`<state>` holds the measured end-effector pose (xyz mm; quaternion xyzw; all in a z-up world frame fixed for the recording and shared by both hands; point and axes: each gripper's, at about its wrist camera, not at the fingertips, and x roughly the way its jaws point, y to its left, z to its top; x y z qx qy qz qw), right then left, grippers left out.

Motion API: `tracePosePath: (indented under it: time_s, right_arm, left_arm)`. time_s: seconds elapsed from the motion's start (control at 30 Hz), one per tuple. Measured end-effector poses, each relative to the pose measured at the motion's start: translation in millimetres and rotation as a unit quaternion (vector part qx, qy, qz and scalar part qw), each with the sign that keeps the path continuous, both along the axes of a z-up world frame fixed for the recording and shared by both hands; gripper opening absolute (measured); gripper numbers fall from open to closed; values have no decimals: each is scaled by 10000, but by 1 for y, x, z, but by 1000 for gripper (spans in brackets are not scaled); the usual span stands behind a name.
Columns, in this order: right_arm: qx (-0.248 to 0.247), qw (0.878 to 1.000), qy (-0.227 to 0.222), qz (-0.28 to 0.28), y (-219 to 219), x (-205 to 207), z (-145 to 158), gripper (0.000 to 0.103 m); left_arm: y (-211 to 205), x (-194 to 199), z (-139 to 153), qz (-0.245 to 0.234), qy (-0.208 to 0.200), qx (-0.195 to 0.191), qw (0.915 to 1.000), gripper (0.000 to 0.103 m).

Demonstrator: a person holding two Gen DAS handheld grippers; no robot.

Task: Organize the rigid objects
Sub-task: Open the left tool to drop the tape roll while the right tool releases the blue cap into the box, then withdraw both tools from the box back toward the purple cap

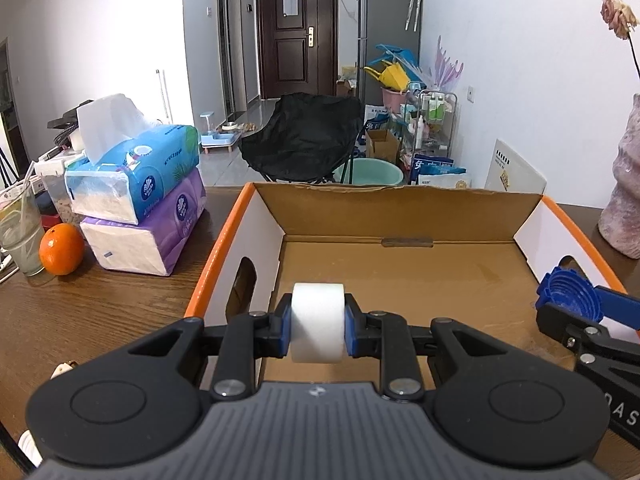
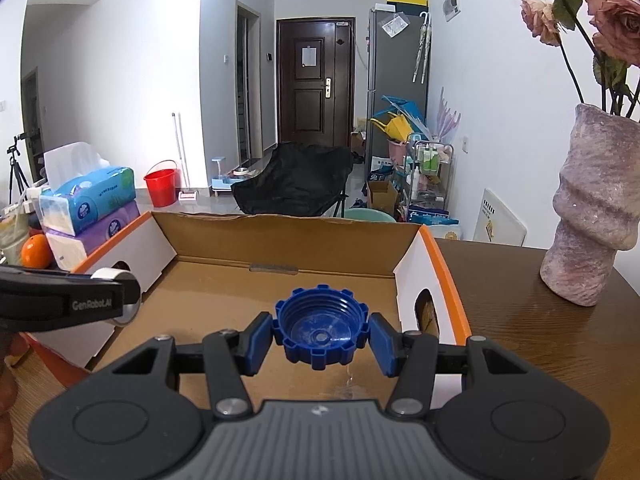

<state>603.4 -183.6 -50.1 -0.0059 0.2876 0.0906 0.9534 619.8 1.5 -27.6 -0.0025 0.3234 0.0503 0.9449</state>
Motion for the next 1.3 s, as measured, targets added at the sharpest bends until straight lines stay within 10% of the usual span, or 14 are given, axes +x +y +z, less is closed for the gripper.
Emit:
tracePosePath:
  time_s: [0.2, 0.33, 0.43, 1.3]
  right_arm:
    - [-27, 10000, 47, 14, 2, 0, -2, 52]
    - [-19, 9998, -113, -138, 1, -4, 1, 103]
    - [53, 9994, -263, -236, -4, -7, 6, 103]
    - [80, 9968, -670, -436, -24, -64, 39, 103]
  left_arm:
    - [0, -4, 4, -37, -70, 35, 10000, 29]
    - [-2, -9, 9, 53, -248, 145, 9996, 84]
    - [-3, -15, 14, 160, -426, 237, 9987, 103]
    - [9, -71, 43, 283, -767, 64, 9966, 103]
